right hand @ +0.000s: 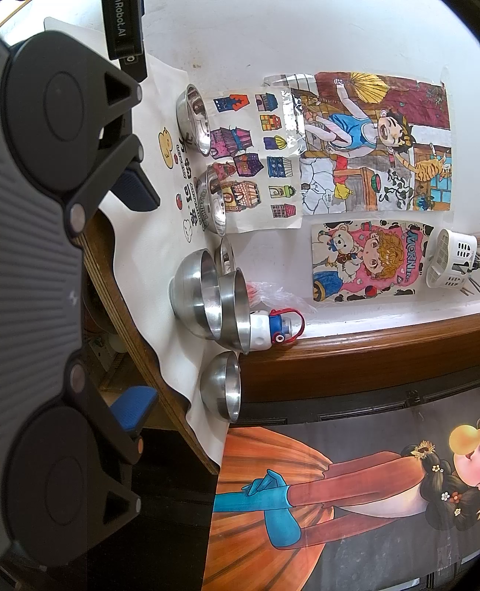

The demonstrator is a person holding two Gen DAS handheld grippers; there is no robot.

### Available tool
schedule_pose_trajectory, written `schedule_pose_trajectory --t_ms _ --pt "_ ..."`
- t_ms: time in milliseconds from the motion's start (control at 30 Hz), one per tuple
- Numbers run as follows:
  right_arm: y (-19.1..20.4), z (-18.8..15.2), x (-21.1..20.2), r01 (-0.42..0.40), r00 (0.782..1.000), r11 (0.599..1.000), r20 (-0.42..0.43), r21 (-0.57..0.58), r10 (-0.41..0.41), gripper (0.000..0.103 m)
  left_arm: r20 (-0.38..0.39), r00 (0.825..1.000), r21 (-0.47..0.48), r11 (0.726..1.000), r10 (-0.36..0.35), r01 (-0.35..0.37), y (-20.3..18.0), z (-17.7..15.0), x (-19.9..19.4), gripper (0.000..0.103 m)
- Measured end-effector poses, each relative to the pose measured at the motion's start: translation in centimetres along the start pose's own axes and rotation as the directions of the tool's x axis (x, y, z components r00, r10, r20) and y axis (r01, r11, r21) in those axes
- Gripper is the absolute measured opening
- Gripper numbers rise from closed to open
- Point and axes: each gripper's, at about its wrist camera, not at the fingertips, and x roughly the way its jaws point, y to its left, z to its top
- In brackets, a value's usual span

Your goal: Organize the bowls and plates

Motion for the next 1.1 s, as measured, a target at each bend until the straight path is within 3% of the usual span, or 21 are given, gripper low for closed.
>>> schedule_pose_trajectory --t_ms 233,500,700,867,1100 --pt "0.2 0.6 -0.1 -0.003 1.0 1.0 0.002 -0.008 0.003 0.103 -0.007 1.0 0.001 1.0 -0.004 0.004 0.0 0.1 0.1 0.102" --pt "-0.5 0.9 2.4 -0.028 1.0 0.998 -0.01 -0.054 0.027 0.103 -0.01 1.0 0.038 0.999 0.009 -0.009 -0.5 2.4 0.8 0.102" --pt "-1.2 4.1 5.9 -0.058 0.998 0.996 -0.024 -0.065 0.057 0.103 -0.041 0.999 0.033 0.999 0.03 -0.028 -0.3 5.3 4.1 0.102" --pt "-1.0 7.2 8.8 -0.123 0.992 0.988 -0.046 -0.094 0.119 0.103 -0.101 0.995 0.032 0.999 0.014 -0.011 -0.4 8.7 7.7 0.102" --pt "0.9 11.5 14.1 -0.263 0.964 0.949 -0.087 -0.173 0.251 0.103 -0.158 0.987 0.003 1.0 -0.027 0.027 1.1 12.6 12.4 0.102"
